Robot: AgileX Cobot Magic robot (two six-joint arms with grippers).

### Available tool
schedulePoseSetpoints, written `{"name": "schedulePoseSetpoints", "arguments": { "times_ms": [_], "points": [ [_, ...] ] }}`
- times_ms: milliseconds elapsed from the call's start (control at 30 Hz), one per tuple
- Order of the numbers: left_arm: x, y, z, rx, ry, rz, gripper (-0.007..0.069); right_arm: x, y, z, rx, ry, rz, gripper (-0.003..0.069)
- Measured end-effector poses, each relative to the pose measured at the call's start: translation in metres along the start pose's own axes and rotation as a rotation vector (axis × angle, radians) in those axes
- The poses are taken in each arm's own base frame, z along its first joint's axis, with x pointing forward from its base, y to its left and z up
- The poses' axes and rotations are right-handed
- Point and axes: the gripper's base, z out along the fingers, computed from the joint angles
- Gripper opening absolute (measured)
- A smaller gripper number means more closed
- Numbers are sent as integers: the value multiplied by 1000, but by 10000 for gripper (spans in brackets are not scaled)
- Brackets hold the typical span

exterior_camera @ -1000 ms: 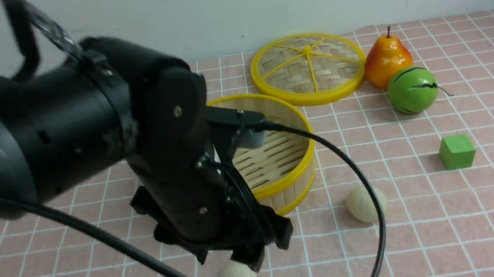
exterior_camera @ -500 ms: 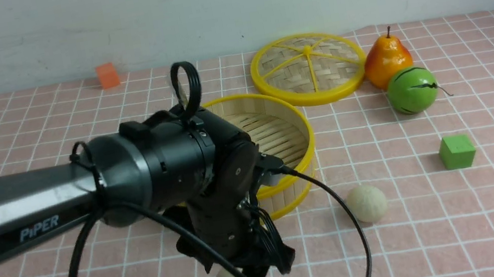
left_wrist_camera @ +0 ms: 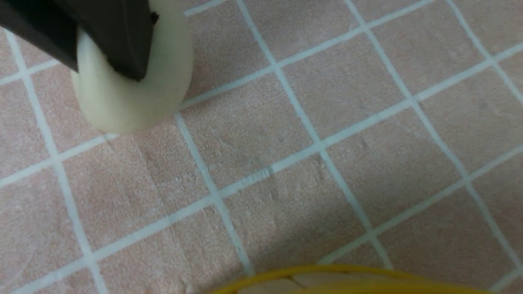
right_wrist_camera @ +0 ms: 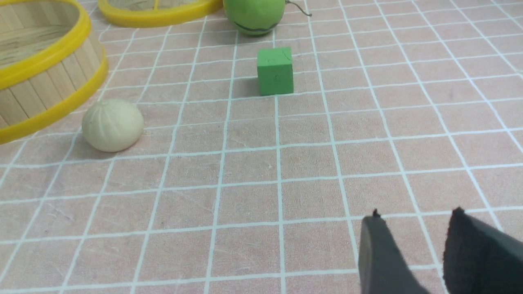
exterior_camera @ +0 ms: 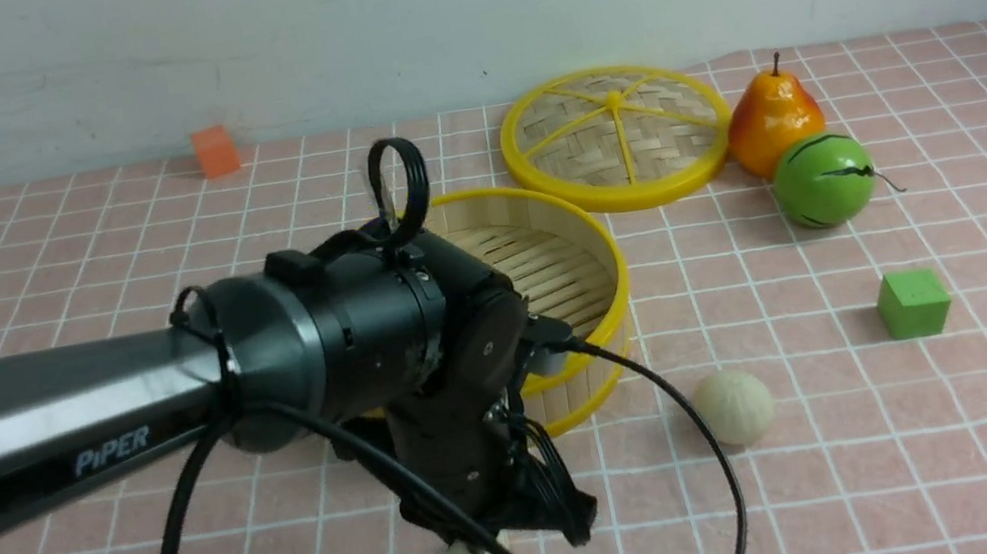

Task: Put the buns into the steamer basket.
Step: Use the left arm to put the steamed stuffed bun into the steamer

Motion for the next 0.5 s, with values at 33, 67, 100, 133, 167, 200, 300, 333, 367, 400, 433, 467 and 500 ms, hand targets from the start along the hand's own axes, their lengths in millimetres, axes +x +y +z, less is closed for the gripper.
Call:
{"name": "schedulePoseSetpoints", "arguments": {
  "times_ms": [33, 67, 100, 133, 167, 200, 300, 333, 367, 400, 433, 467, 500],
  "points": [
    [-3, 1, -9, 3, -20, 3, 0, 0, 0, 0, 0, 0, 0, 239],
    [-7, 1, -18, 5, -47, 8, -3, 0, 0, 0, 0, 0, 0, 239],
    [-13, 3, -34, 8, -96, 14, -3, 0, 0, 0, 0, 0, 0, 239],
    [-21, 5, -51, 7, -153, 20, -3, 0, 0, 0, 0, 0, 0, 239],
    [-25, 6, -59, 3, -183, 26, -3, 0, 0, 0, 0, 0, 0, 239],
    [-32, 8, -74, 0, -237, 27, -3, 0, 0, 0, 0, 0, 0, 239],
    [-49, 17, -95, -3, -314, -2, -3, 0, 0, 0, 0, 0, 0, 239],
    [-54, 22, -97, -4, -325, -19, -3, 0, 0, 0, 0, 0, 0, 239],
    [-60, 28, -96, -8, -329, -38, -3, 0, 0, 0, 0, 0, 0, 239],
    [-61, 30, -95, -9, -329, -41, -3, 0, 0, 0, 0, 0, 0, 239],
    [-70, 40, -86, -12, -320, -75, -3, 0, 0, 0, 0, 0, 0, 239],
    [-72, 43, -82, -12, -313, -87, -3, 0, 0, 0, 0, 0, 0, 239],
    [-77, 50, -71, -15, -299, -107, -3, 0, 0, 0, 0, 0, 0, 239]
  ]
}}
